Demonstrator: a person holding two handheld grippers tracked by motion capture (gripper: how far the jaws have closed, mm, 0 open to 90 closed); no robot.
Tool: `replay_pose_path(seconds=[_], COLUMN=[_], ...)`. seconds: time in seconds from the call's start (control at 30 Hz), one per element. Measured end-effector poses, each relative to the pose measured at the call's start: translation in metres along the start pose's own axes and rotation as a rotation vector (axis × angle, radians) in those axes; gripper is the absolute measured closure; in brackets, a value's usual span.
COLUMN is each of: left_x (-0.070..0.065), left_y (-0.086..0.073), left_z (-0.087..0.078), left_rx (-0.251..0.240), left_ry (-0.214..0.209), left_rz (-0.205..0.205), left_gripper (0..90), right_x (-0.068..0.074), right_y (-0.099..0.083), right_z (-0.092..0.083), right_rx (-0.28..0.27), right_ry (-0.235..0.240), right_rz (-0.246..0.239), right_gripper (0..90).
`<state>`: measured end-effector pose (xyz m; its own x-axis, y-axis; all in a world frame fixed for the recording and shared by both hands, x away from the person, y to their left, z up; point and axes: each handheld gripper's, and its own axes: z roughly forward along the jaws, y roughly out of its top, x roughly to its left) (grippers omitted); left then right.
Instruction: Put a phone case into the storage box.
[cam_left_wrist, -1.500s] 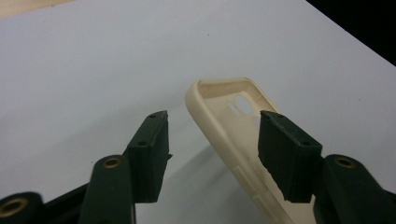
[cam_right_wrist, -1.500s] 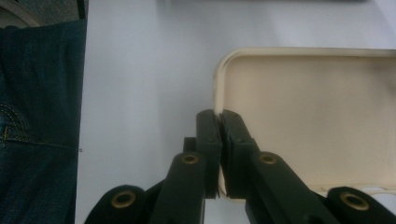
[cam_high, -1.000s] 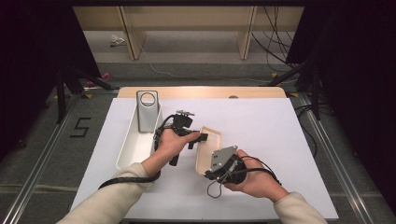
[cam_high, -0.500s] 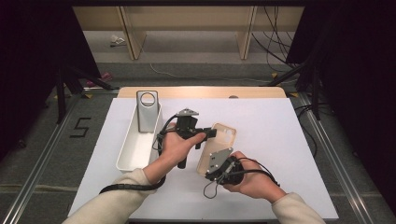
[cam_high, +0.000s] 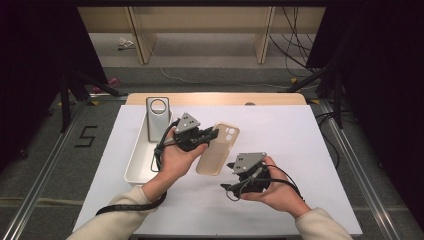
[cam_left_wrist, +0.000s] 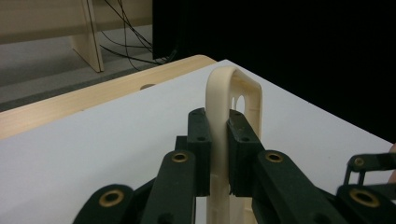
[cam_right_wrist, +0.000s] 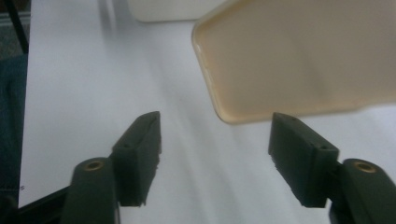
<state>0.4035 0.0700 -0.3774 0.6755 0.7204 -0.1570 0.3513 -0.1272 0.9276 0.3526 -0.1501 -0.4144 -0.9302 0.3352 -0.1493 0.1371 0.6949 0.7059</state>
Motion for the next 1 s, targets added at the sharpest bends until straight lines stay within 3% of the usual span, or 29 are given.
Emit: replay_pose_path(seconds=[0.2,0.57,1.0], left_x=[0.01,0.02,0.023], left_y=[-0.006,-0.015,-0.018], left_z=[-0.013,-0.032,-0.043], left_rx=[-0.043,-0.101,-0.13], left_ry=[0.02,0.019,0.021], left_rz=[0.006,-0.001,0.002], left_gripper=[81.2,81.2,81.1], right_x=[-0.006,-0.012,-0.017], right_y=[-0.006,-0.013,-0.019], right_z=[-0.004,-0.008,-0.014], right_rx=[-0.032,-0.056,-0.096], right_ry=[-0.032,-0.048,-0.077], right_rz=[0.051,0.115,0.189], right_gripper=[26.4,24.6,20.3])
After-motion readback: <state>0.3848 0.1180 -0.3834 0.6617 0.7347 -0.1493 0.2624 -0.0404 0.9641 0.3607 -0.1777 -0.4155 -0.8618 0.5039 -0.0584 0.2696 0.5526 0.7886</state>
